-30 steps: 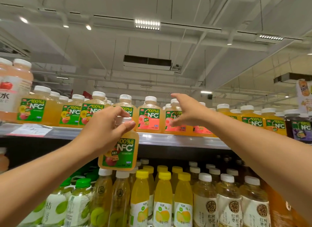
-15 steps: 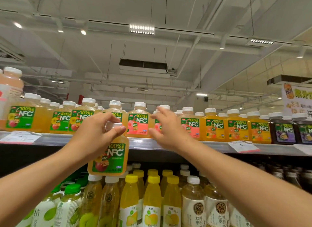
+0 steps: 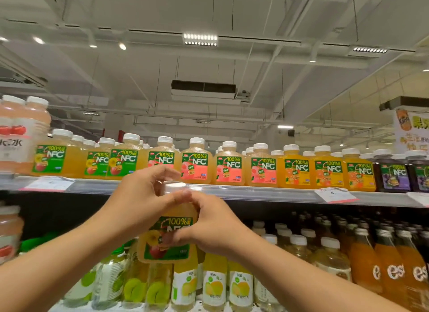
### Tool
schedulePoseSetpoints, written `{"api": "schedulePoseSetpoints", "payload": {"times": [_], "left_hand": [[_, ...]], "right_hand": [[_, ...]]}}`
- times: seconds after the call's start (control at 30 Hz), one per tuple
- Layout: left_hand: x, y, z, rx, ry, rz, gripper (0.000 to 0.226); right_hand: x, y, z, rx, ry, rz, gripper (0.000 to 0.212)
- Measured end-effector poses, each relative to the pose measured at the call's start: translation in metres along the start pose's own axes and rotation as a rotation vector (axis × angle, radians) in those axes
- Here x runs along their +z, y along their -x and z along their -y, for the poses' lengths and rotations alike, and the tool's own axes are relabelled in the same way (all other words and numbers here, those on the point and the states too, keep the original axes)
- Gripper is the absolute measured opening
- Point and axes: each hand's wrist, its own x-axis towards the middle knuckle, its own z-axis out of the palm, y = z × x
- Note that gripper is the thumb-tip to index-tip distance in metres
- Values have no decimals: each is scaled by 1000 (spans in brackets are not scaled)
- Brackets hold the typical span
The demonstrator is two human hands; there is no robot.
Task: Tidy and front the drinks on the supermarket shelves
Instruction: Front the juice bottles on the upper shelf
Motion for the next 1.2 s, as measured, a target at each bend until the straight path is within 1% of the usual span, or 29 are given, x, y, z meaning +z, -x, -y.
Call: {"api": "schedulePoseSetpoints", "payload": {"times": [0.07, 0.1, 0.13, 0.23, 0.33, 0.4, 0.43, 0.57, 0.63, 0.7, 0.77, 0.9, 1.0, 1.13, 1.2], "left_hand": [[-26, 5, 18, 9, 31, 2, 42], [-41, 7, 32, 18, -1, -11, 43], [-57, 11, 49, 29, -84, -18, 42], [-106, 28, 113, 56, -463, 10, 40], [-147, 40, 172, 102, -773, 74, 57], [-162, 40, 200, 137, -885, 152, 69], [-167, 39, 212, 145, -908, 183, 73], [-171, 31, 240, 164, -915, 262, 78], [-170, 28, 247, 178, -884, 256, 79], [-169, 25, 250, 198, -846, 211, 81], [-167, 23, 252, 216, -823, 179, 80], [-164, 23, 257, 224, -806, 162, 76], [-166, 22, 260, 241, -779, 160, 76], [-166, 24, 261, 243, -773, 163, 79], [-165, 25, 261, 240, -775, 166, 80]], "right_hand": [[13, -1, 8, 13, -20, -6, 64], [20, -2, 13, 18, -17, -15, 63], [28, -4, 19, 21, -8, -26, 62], [57, -14, 41, 25, 20, -61, 57], [89, -38, 74, 24, 67, -134, 70], [108, -57, 95, 5, 105, -190, 76], [115, -68, 104, -11, 121, -215, 74], [130, -116, 137, -70, 175, -334, 56], [134, -141, 146, -73, 222, -388, 57], [136, -162, 150, -71, 282, -435, 65], [140, -179, 153, -64, 310, -461, 67], [145, -206, 144, -9, 456, -451, 72], [150, -217, 135, 20, 514, -424, 69], [152, -230, 127, 143, 730, -456, 71], [152, -236, 125, 175, 825, -406, 68]]}}
